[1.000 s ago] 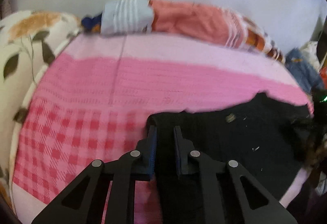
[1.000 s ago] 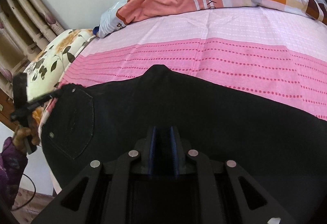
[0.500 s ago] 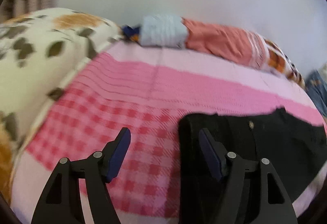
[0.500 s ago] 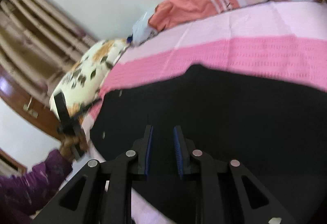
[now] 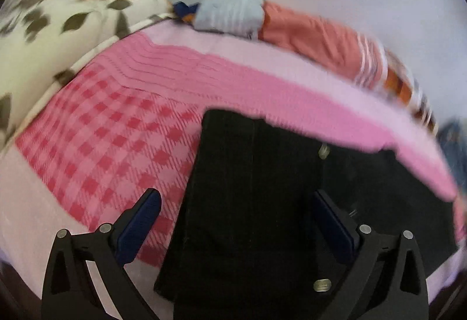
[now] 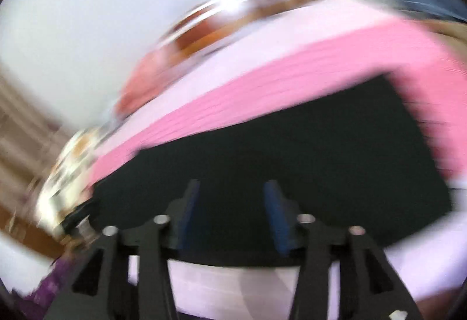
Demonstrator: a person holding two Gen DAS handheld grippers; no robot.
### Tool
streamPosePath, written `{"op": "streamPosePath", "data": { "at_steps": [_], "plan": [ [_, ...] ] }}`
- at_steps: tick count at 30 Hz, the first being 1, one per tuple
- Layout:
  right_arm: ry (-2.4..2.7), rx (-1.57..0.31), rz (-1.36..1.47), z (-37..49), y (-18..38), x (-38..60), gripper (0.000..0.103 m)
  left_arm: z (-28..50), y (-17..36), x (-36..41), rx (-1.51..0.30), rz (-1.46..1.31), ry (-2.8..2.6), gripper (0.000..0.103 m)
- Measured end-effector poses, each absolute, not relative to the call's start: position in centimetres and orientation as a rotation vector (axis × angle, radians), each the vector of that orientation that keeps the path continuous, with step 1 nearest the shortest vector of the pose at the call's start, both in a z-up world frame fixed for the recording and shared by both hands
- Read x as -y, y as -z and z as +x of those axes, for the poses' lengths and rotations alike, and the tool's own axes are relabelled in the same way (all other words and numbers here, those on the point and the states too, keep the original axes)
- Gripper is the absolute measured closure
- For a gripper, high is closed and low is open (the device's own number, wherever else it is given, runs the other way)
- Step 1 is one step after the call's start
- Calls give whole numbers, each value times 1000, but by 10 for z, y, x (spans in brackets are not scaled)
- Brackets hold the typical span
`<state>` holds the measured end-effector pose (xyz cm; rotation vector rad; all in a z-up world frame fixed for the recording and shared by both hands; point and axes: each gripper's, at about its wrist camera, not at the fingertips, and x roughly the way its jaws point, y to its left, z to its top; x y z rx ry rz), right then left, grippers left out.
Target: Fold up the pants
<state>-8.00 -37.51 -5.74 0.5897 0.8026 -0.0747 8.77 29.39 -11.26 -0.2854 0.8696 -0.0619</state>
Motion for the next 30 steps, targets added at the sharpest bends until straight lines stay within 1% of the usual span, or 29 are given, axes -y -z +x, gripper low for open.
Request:
{"op": "streamPosePath", "data": {
  "at_steps": [2, 5, 9, 10, 11, 14, 15, 16, 17, 19, 22, 25, 28, 30],
  "plan": [
    [194, -792, 690, -120, 65, 444, 56, 82, 97, -294, -834, -309, 42, 2],
    [216, -809, 846, -151, 90, 505, 56, 74, 77, -279, -807, -288, 43, 2],
    [110, -835, 912, -151, 119, 513, 56, 75, 69, -246, -827, -207, 56, 2],
    [87, -822, 888, -149, 120, 508, 51, 75, 71, -236, -838, -184, 54, 2],
    [79, -817, 839, -144, 117, 500, 44, 77, 74, -228, -850, -172, 53, 2],
    [8, -830, 813, -127, 116, 490, 43, 77, 85, -208, -877, -148, 62, 2],
    [-14, -833, 804, -123, 116, 486, 45, 78, 89, -203, -882, -137, 62, 2],
    [-35, -831, 794, -117, 117, 480, 58, 80, 93, -198, -889, -124, 61, 2],
    [-59, -833, 793, -110, 118, 477, 75, 81, 99, -195, -901, -109, 56, 2],
    [-42, -833, 782, -108, 120, 476, 88, 83, 107, -191, -927, -95, 43, 2],
    [-8, -822, 828, -110, 126, 480, 93, 81, 111, -192, -924, -102, 44, 2],
    [77, -796, 832, -122, 122, 482, 95, 79, 110, -195, -922, -114, 55, 2],
    [125, -774, 825, -128, 111, 475, 95, 78, 109, -198, -915, -110, 63, 2],
    [131, -751, 795, -127, 93, 464, 95, 78, 108, -199, -913, -112, 65, 2]
  ]
}}
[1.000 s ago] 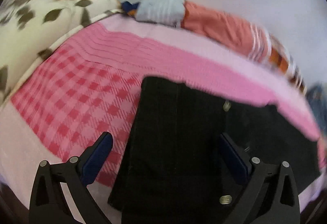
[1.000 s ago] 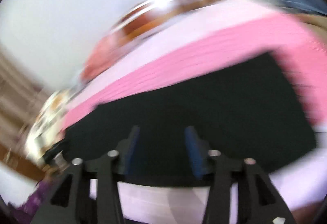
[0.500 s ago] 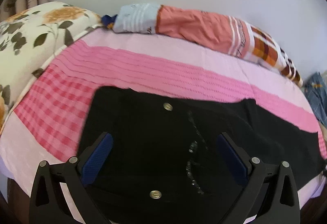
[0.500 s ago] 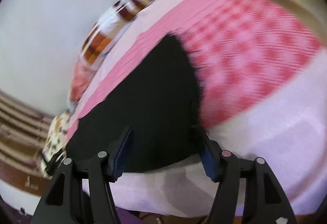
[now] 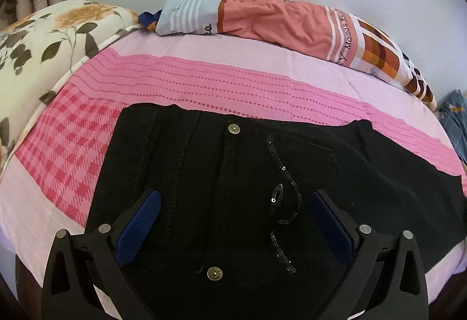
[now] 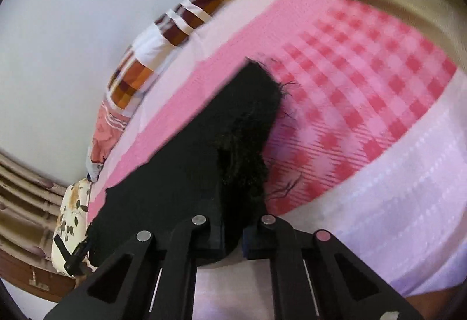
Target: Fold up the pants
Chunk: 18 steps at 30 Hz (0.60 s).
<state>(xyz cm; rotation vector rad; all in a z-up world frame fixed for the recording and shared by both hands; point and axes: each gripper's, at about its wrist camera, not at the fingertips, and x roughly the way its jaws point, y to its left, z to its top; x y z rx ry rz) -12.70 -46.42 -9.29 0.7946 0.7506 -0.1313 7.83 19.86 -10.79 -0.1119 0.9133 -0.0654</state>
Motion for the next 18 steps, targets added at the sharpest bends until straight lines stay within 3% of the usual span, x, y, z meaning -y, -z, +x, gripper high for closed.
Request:
{"op": "streamPosePath", "data": {
  "at_steps": [10, 13, 18],
  "plan": [
    [-90, -701, 332, -52, -33, 283, 95, 68, 97, -215, -886, -213, 140, 2],
    [-202, -738, 238, -21, -25, 211, 96, 63, 91, -221, -864, -221, 156, 2],
    [-241, -925, 88, 18, 52, 125, 96, 57, 88, -223, -856, -238, 188, 2]
  ]
}}
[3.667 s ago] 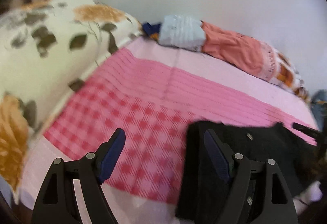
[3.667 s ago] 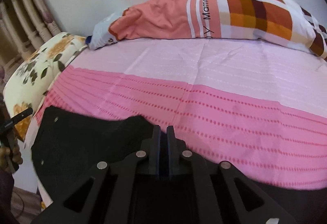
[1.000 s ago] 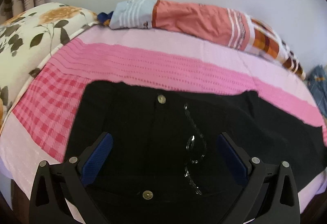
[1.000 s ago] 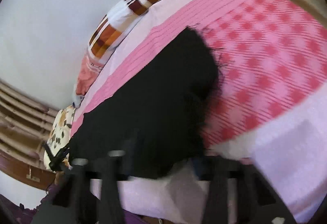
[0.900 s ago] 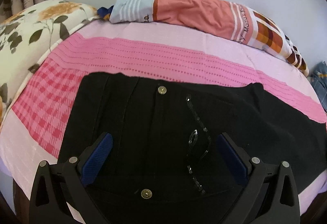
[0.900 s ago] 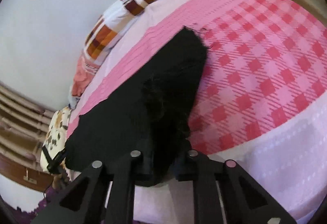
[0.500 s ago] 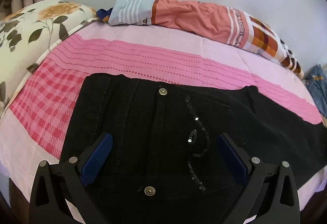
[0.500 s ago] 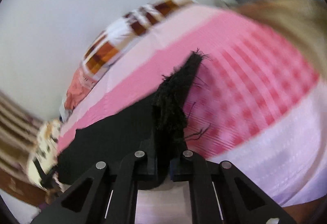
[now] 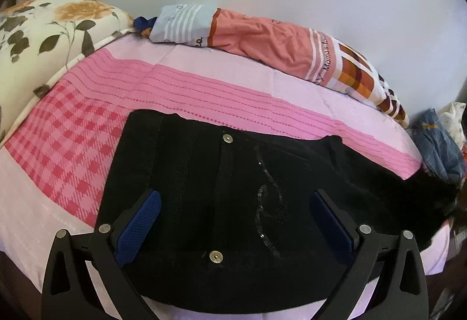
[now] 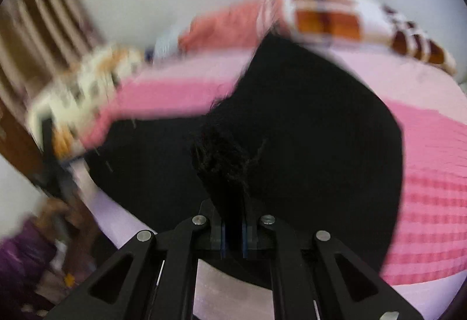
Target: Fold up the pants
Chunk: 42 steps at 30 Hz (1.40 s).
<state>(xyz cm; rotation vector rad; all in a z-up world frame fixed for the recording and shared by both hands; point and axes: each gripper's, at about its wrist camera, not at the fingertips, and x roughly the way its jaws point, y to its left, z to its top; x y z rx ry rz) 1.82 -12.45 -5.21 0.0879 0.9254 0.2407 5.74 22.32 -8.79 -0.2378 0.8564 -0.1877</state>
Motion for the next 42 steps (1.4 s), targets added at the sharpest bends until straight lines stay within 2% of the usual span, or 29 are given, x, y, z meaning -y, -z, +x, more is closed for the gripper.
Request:
{"op": "streamPosePath", "data": {
  "at_steps": [3, 7, 9, 10, 13, 14, 23, 30, 34, 38, 42],
  "plan": [
    [-233, -1032, 22, 23, 95, 96, 96, 54, 91, -222, -867, -253, 209, 2],
    [-210, -1020, -64, 18, 100, 80, 93, 52, 101, -216, -887, -264, 232, 2],
    [-248, -1009, -43, 17, 93, 85, 89, 52, 103, -211, -893, -261, 238, 2],
    [-294, -998, -3, 16, 88, 90, 83, 52, 103, -209, -894, -260, 242, 2],
    [-465, -949, 291, 10, 70, 123, 68, 53, 102, -202, -895, -263, 261, 2],
    [-472, -917, 364, 7, 64, 139, 67, 54, 101, -200, -895, -264, 266, 2],
    [-231, -858, 384, -22, 56, 245, 65, 58, 94, -161, -900, -253, 373, 2],
    [-215, -952, 299, -28, 110, 240, 65, 68, 102, -121, -936, -225, 402, 2],
    [-292, -892, 485, -23, 93, 262, 66, 68, 97, -107, -926, -234, 427, 2],
    [-290, -794, 547, 5, 71, 282, 66, 69, 90, -86, -902, -235, 473, 2],
    [-298, -803, 543, 51, 72, 285, 66, 70, 101, -59, -931, -180, 503, 2]
  ]
}}
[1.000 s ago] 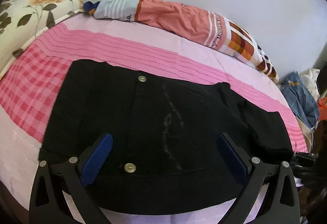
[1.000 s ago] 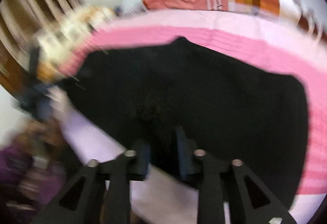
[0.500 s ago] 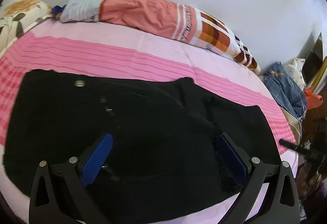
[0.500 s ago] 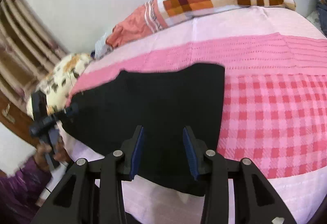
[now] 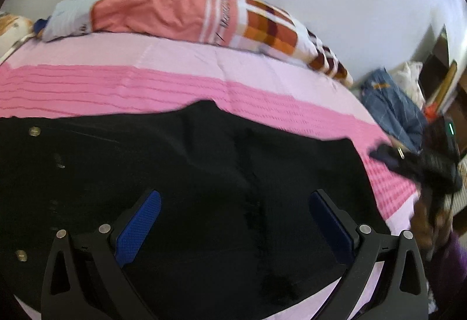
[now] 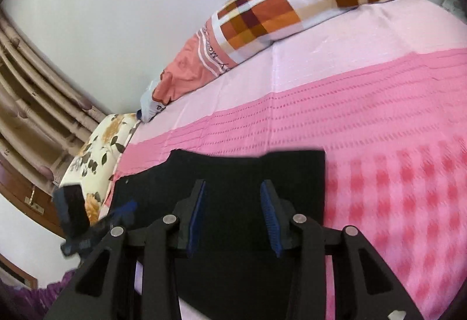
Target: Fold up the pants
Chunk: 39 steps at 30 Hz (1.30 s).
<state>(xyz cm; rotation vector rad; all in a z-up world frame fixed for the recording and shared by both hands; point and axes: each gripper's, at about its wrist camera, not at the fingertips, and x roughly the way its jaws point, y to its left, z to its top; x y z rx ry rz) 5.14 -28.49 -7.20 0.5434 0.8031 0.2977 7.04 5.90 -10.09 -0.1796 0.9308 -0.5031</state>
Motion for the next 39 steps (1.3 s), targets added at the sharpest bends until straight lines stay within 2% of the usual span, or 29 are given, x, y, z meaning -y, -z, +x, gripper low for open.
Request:
{"op": "streamPosePath", "data": {
  "at_steps": [3, 4, 5, 7, 8, 10, 13, 14, 15, 16, 19, 20, 23, 25, 26, 27, 28, 29, 34, 37, 39],
  "plan": [
    [-243, -896, 544, 81, 96, 295, 71, 70, 120, -44, -978, -121, 507, 2],
    [-200, -942, 560, 89, 106, 302, 91, 69, 128, -39, -996, -85, 499, 2],
    [-172, -941, 602, 93, 110, 312, 103, 66, 129, -36, -974, -53, 497, 2],
    [-171, -911, 672, 90, 108, 324, 100, 62, 129, -31, -971, -11, 494, 2],
    [-174, -884, 682, 86, 104, 326, 92, 62, 130, -31, -970, 1, 493, 2],
    [-198, -842, 687, 76, 94, 326, 85, 61, 131, -31, -966, -6, 493, 2],
    [-278, -826, 656, 74, 84, 311, 83, 62, 132, -36, -960, -45, 494, 2],
    [-271, -838, 624, 75, 88, 308, 75, 63, 132, -36, -959, -46, 494, 2],
    [-227, -865, 616, 78, 100, 313, 76, 63, 132, -36, -960, -42, 493, 2],
    [-221, -878, 652, 82, 110, 321, 101, 63, 132, -35, -960, -36, 491, 2],
    [-231, -846, 933, 75, 137, 359, 103, 62, 132, -34, -955, -29, 494, 2],
    [-221, -832, 936, 71, 133, 360, 102, 62, 132, -35, -955, -32, 494, 2],
    [-230, -772, 814, 59, 106, 344, 84, 62, 132, -40, -950, -64, 499, 2],
    [-173, -823, 662, 61, 105, 329, 73, 63, 130, -43, -948, -91, 491, 2],
    [-143, -855, 592, 61, 108, 323, 78, 63, 128, -46, -947, -106, 485, 2],
    [-103, -861, 528, 59, 105, 320, 77, 62, 125, -51, -941, -134, 479, 2],
    [-60, -901, 506, 59, 104, 321, 72, 61, 119, -59, -924, -172, 476, 2],
    [-46, -906, 517, 56, 101, 324, 72, 60, 113, -65, -908, -193, 469, 2],
    [-121, -743, 361, 6, 52, 277, 72, 51, 83, -119, -812, -254, 367, 2],
    [-230, -782, 274, -15, 66, 228, 72, 49, 81, -151, -834, -267, 311, 2],
    [-275, -898, 145, -23, 101, 191, 72, 43, 82, -172, -831, -274, 270, 2]
  ]
}}
